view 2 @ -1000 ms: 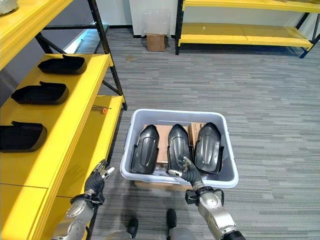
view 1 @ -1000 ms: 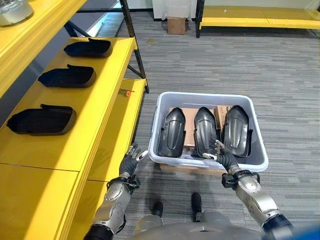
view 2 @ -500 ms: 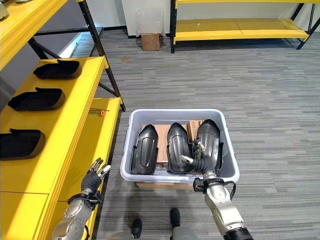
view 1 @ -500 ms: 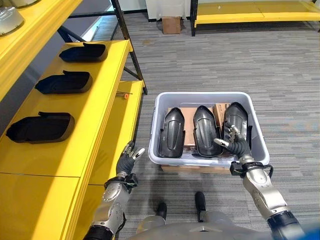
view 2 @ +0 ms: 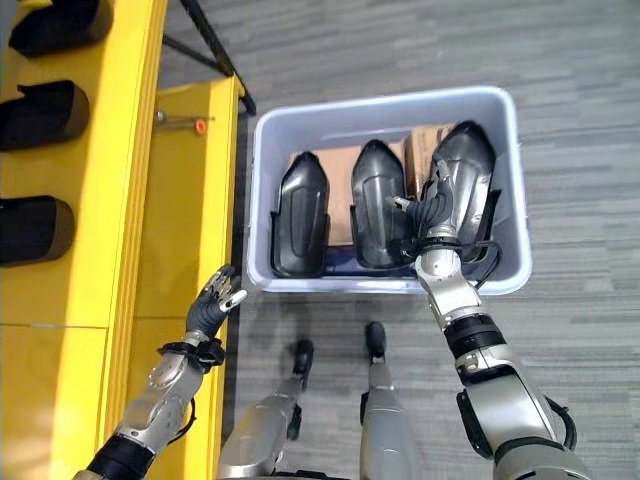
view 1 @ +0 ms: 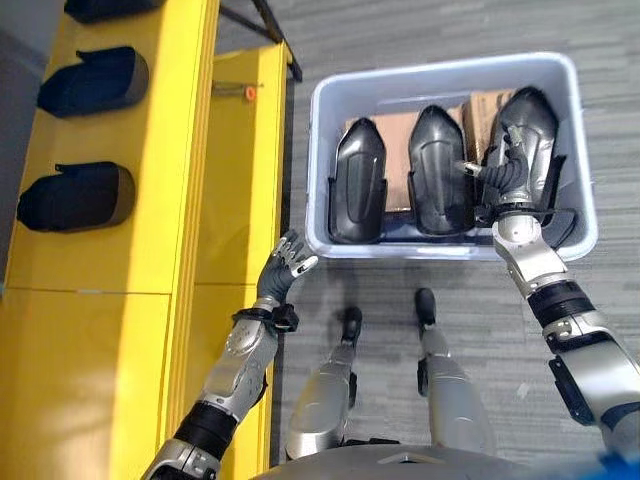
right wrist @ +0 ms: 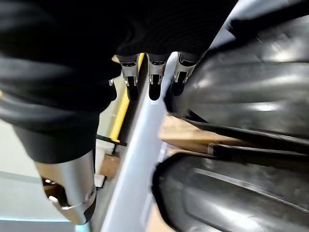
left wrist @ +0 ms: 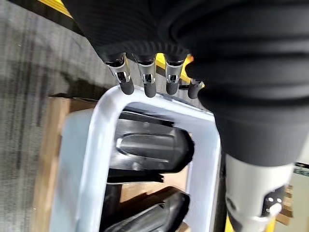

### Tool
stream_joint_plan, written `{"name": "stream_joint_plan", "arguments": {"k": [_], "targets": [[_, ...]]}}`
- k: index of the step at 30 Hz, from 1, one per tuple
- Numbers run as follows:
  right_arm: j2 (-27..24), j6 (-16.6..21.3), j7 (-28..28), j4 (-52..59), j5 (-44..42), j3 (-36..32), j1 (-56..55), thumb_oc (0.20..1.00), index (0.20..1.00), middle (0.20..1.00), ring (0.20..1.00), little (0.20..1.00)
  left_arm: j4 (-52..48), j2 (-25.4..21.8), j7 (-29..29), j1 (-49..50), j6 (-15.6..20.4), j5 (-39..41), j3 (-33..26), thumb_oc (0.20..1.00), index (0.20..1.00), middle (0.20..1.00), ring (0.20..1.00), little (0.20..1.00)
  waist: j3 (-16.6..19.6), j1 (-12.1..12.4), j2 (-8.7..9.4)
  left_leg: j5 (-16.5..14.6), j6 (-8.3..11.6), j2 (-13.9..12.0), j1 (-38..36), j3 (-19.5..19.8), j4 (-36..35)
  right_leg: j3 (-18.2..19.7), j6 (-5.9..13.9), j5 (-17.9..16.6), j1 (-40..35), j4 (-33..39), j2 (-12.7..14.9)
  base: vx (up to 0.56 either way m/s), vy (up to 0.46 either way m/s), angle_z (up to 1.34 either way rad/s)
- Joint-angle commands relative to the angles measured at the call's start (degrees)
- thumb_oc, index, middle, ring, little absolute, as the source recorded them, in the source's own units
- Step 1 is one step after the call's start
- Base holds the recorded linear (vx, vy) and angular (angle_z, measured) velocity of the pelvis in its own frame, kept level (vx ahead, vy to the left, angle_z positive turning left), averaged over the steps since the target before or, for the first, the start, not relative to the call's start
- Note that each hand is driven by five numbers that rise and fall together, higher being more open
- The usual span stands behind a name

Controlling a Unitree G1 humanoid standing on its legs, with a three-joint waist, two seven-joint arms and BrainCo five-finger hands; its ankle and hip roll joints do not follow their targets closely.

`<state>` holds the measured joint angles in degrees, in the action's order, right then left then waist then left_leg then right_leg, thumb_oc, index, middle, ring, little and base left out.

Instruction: Move parts from the plastic box to the shelf.

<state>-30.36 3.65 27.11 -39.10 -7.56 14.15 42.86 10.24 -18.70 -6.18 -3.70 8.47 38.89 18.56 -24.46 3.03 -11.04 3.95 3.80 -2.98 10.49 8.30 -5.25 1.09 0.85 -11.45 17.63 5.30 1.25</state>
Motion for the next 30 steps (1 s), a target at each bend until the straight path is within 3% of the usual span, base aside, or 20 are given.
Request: {"name": "stream_joint_plan", "arguments": {"k": [1,15,30], "targets": [[-1.47,2.08,2.74,0.61,1.4,1.14,0.28,1.0,1.0,1.0,1.0,1.0,-2.89,-1.52,-0.66,2.45,3.77,0.91,0.92,1.0,1.0,1.0,1.0,1.0,7.29,-0.19,2.31,-2.35,0.37,-3.04,-0.21,-2.17,0.25,0.64,5.71,5.42,0.56,-4.65,6.68,-0.04,0.015,0.03],[-2.42,1.85,1.78,-16.29,-2.96,6.78,11.38,1.0,1.0,1.0,1.0,1.0,-2.38,-0.88,-1.86,-0.91,4.41,1.41,3.89,1.0,1.0,1.0,1.0,1.0,4.92,0.78,0.52,-1.93,0.41,-2.01,1.93,-2.81,0.25,1.78,5.62,5.86,4.45,-7.04,6.5,-0.01,-0.003,-0.04],[3.58,0.7,-5.15,-20.47,-1.5,14.4,8.75,1.0,1.0,1.0,1.0,1.0,-2.13,-1.33,-1.62,-0.85,4.66,2.06,4.24,1.0,1.0,1.0,1.0,1.0,4.57,1.1,1.76,-2.1,0.34,-2.09,1.49,-2.7,0.25,1.44,5.32,5.85,3.7,-6.6,6.44,0.0,0.0,0.0]]}}
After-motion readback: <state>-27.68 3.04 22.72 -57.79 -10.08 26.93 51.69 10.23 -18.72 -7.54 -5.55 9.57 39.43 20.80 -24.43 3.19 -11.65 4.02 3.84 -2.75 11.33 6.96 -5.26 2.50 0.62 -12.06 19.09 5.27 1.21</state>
